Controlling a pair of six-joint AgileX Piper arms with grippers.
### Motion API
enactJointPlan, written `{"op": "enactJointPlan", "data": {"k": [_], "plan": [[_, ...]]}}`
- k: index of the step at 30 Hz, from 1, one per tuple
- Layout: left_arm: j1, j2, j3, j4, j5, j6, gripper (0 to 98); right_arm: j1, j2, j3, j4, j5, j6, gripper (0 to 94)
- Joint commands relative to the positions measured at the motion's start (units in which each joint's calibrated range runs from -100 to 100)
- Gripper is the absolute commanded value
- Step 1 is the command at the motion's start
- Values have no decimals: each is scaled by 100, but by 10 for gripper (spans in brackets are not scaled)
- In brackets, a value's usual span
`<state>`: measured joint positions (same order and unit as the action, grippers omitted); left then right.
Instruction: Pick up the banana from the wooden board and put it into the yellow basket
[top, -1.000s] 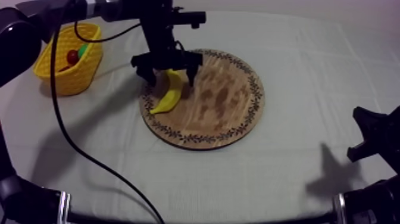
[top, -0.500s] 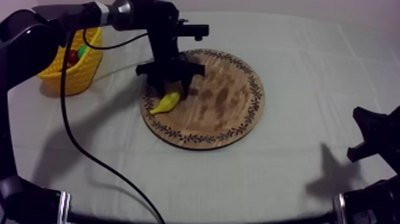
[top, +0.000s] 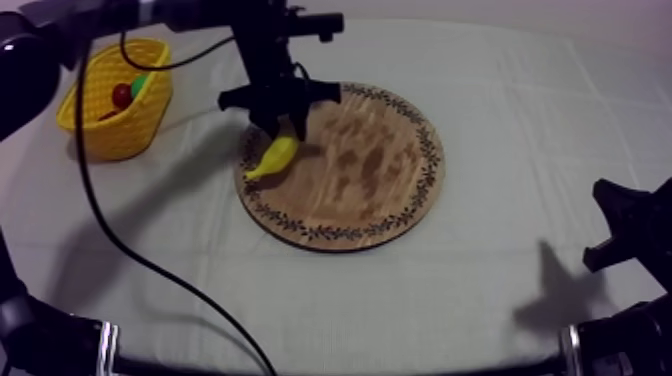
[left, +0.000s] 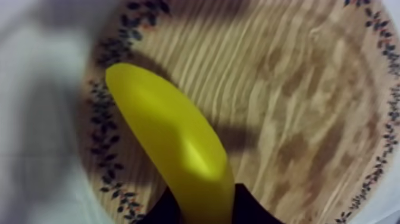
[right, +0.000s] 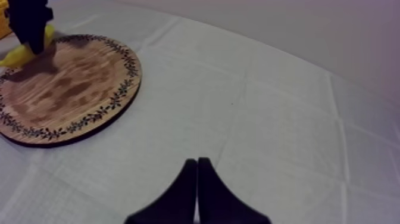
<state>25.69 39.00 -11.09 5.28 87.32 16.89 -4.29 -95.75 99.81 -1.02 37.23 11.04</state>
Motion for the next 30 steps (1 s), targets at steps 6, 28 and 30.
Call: {"op": "enactJointPlan", "data": {"k": [6,28,30], "plan": [[-192,-1784,584,-186,131,9,144,0,0,-3,1,2,2,3],[-2017,-2656,147,-1108,875,-1260,145,0,0,-3,1,2,1,3],[-2174,-2488,39,-1141,877,-1374,142,0,0,-3,1,2,2,3]]}}
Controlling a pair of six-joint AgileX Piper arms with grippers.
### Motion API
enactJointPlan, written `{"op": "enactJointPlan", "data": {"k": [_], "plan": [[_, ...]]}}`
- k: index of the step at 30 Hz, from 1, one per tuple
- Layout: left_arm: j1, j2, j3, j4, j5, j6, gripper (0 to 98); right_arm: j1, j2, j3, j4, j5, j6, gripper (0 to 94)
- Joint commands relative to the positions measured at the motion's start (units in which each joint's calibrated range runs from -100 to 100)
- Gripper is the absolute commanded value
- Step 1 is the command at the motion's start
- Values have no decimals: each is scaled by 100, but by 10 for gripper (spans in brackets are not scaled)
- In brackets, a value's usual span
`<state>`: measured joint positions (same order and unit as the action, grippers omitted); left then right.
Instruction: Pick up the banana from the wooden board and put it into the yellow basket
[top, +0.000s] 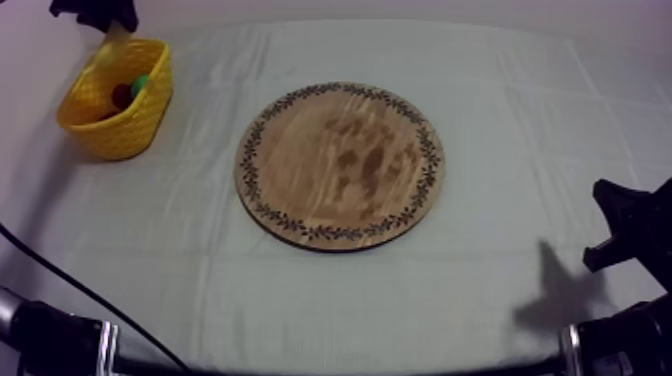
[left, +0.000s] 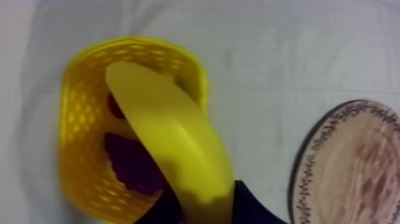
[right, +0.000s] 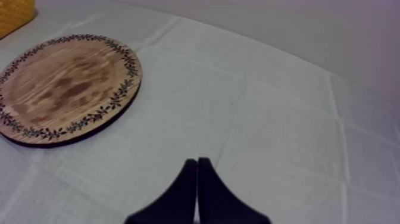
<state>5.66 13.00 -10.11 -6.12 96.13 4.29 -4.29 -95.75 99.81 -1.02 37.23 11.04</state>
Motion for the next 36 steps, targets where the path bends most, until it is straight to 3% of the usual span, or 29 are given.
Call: {"op": "enactJointPlan", "data": {"k": [1,8,16,22,28,36], "plan": [[-247,201,-120,-14,-5,-168,140,0,0,-3,1,2,2,3],[-687,765,-509,-65,-110,-457,176,0,0,-3,1,2,2,3],[-887,741,-450,21,-350,-651,532,0,0,-3,1,2,2,3],[-830,254,141,33,-438,-608,693,0,0,-3,1,2,2,3],[-619,-996,1094,49,-808,-390,677,0,0,-3,1,2,2,3],[-257,-3149,2177,64,-1774,-192,478,0,0,-3,1,2,2,3]]}}
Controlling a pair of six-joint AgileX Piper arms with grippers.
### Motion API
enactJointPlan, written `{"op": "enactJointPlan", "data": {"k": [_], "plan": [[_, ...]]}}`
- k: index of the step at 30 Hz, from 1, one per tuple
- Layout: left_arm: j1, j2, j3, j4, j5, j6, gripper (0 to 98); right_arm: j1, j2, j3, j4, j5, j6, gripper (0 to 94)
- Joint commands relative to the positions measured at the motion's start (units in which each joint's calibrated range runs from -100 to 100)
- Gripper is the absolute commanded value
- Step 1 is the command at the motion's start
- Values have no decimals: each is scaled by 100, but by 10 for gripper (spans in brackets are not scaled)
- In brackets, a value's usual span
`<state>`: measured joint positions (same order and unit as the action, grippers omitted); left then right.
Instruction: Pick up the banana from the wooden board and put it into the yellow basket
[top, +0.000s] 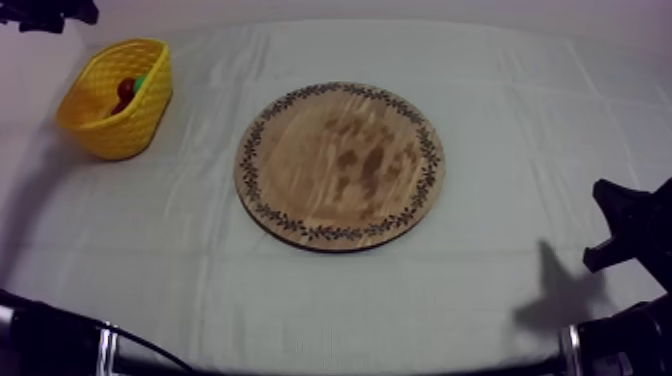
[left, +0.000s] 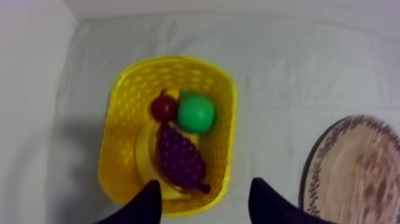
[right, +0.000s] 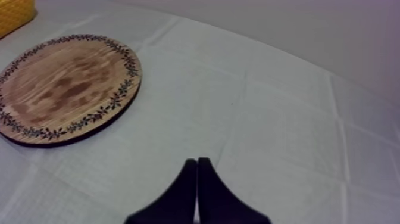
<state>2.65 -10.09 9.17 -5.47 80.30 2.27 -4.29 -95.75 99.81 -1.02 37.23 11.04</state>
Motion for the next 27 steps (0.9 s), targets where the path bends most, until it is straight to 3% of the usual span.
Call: {"op": "enactJointPlan", "data": {"k": [1,12,19,27], "plan": [[80,-1070,371,3,-311,21,447,0,0,-3,1,2,2,3],[282,-3449,2445,52,-1808,-18,43,0,0,-3,1,2,2,3],[252,-5014,4303,79,-2691,62,4,0,0,-3,1,2,2,3],[218,-6507,6484,294,-3822,162,0,0,0,-3,1,2,2,3]]}}
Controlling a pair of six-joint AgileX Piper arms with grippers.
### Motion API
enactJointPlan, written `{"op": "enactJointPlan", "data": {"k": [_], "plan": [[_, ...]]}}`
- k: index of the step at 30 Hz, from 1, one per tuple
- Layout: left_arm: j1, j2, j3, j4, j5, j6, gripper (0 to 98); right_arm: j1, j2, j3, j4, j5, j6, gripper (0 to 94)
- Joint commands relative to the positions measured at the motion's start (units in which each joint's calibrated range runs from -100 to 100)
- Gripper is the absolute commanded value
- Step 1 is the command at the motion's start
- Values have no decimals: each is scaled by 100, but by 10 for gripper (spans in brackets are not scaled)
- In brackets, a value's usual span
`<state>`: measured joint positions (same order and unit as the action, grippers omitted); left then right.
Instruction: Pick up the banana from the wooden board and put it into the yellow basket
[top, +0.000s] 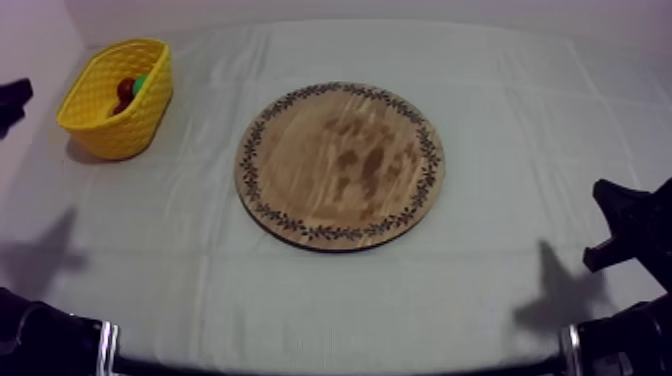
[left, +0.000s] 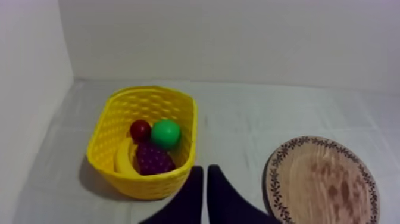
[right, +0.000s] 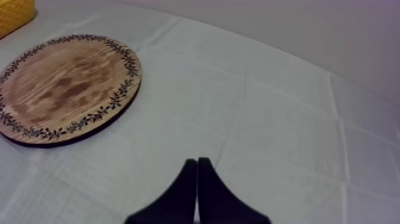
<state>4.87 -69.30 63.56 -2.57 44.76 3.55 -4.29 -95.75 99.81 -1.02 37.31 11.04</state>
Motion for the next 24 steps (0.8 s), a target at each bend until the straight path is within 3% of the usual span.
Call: {"op": "enactJointPlan", "data": {"k": [1,9,24], "plan": [[-17,-760,1296,12,-366,61,0,0,0,-3,1,-5,2,3],[-164,-1891,2545,3,-898,41,0,0,0,-3,1,-5,2,3],[-247,-3016,3581,46,-1074,-102,0,0,0,-3,1,-5,2,3]]}}
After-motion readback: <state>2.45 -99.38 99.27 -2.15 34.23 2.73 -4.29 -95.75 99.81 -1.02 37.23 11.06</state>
